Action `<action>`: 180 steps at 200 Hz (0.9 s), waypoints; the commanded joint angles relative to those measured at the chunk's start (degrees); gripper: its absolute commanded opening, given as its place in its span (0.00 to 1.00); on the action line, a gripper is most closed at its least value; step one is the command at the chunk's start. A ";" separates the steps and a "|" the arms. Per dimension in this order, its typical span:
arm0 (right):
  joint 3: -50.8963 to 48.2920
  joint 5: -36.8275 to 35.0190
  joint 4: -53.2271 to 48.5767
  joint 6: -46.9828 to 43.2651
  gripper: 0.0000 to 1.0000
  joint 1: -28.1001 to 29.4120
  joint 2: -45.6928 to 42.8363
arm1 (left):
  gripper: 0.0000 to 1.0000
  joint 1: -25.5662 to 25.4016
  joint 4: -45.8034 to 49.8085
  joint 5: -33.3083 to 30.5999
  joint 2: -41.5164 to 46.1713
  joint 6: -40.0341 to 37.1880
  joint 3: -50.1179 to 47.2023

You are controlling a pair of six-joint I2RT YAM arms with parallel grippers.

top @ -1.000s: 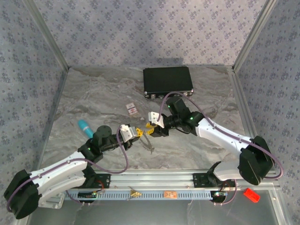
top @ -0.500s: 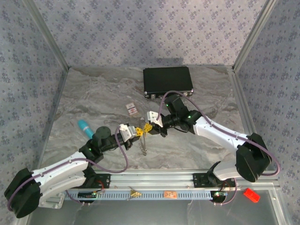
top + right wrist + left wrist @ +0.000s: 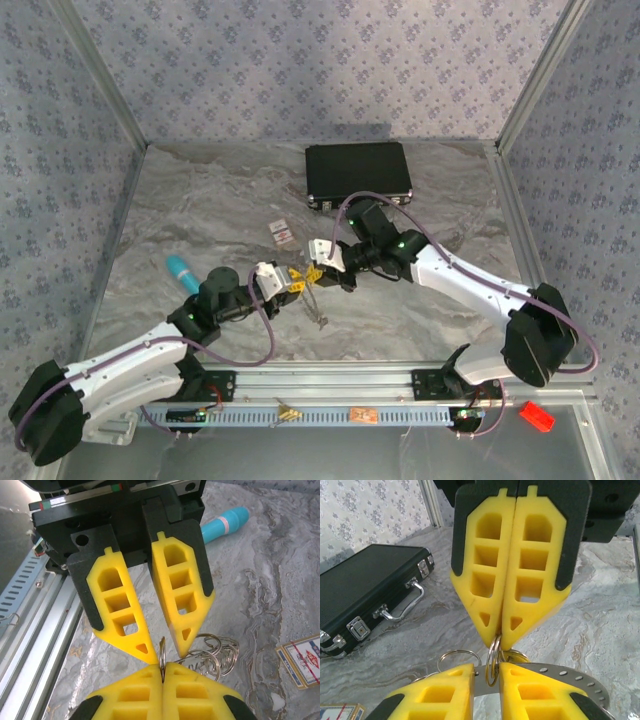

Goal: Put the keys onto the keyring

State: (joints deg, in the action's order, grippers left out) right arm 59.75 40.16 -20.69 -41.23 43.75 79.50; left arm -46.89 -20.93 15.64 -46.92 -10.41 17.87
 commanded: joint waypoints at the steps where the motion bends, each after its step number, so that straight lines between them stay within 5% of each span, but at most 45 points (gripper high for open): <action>1: 3.77 -3.80 -6.05 -4.05 0.00 1.74 1.06 | 0.19 -0.05 2.78 -0.29 0.44 -1.03 2.17; 103: 8.10 -9.61 -12.48 -8.07 0.00 5.29 4.57 | 0.13 -0.10 2.41 2.46 -1.07 -1.73 3.28; 144: 9.41 -8.88 -11.81 -6.43 0.00 4.99 4.46 | 0.01 -0.06 2.03 3.52 -1.27 -2.14 3.38; 161: 5.73 -5.66 -7.37 -2.73 0.17 2.67 2.29 | 0.00 -0.06 1.46 3.73 -1.15 -2.41 3.01; 180: 1.72 -0.91 -1.53 2.50 0.26 -0.09 -0.23 | 0.00 -0.09 0.23 3.86 -0.79 -2.82 2.21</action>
State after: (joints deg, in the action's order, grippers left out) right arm 65.34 32.34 -28.58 -45.69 46.59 83.09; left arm -46.94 -17.30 17.98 -48.14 -12.01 18.83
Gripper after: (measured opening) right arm 0.228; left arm 0.044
